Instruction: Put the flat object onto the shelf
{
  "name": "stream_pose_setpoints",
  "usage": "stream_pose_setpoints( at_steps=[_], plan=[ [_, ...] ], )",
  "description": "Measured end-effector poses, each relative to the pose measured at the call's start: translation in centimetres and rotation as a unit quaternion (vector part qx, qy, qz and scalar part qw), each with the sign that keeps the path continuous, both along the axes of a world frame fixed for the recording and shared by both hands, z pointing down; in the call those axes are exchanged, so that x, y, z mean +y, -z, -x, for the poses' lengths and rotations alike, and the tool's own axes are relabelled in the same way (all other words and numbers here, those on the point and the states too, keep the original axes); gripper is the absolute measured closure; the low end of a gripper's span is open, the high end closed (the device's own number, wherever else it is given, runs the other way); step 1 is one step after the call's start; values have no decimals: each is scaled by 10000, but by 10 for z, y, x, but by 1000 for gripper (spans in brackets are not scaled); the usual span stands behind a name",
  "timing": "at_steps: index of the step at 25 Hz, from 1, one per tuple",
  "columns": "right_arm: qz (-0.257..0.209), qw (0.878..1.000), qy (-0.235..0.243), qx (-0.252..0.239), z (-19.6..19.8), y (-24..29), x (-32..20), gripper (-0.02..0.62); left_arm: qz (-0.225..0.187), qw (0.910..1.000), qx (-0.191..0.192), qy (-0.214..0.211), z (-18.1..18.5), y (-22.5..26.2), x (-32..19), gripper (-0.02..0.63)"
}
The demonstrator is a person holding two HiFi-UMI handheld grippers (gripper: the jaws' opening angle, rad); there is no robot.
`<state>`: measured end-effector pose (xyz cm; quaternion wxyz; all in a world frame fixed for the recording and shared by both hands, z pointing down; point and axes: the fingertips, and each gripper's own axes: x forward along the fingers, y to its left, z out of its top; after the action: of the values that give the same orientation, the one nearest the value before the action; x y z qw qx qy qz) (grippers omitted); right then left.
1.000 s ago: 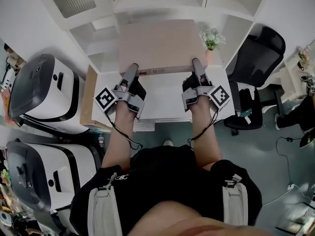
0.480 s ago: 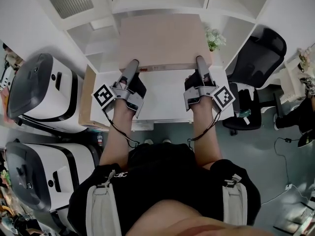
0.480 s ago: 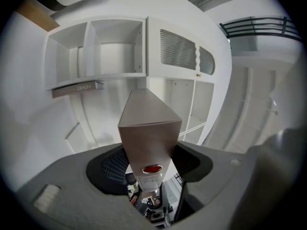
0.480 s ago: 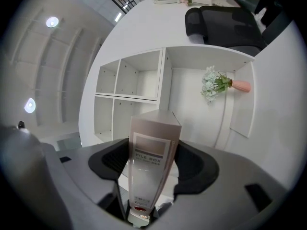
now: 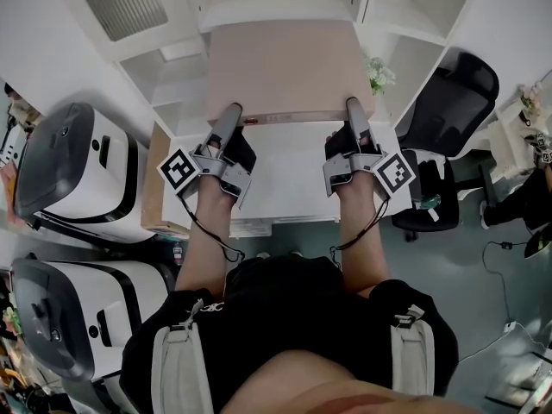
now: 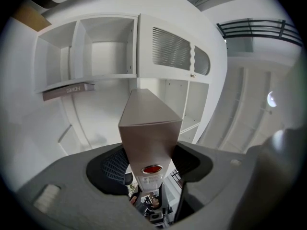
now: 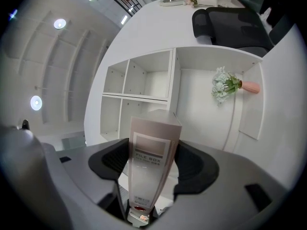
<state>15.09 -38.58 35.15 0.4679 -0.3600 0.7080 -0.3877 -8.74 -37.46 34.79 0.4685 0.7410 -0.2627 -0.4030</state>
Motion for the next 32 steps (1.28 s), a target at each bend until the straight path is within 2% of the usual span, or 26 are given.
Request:
stream_pose_setpoints(
  at_steps=[20,32],
  plan=[
    [-400,9992,-8,6,12,26,-26,304,-369,9992,-92,-72,12,28,-27,324],
    [-170,9998,28,22,17,36,-67,302,-338,9994,-95,8,18,39,-65,318]
  ],
)
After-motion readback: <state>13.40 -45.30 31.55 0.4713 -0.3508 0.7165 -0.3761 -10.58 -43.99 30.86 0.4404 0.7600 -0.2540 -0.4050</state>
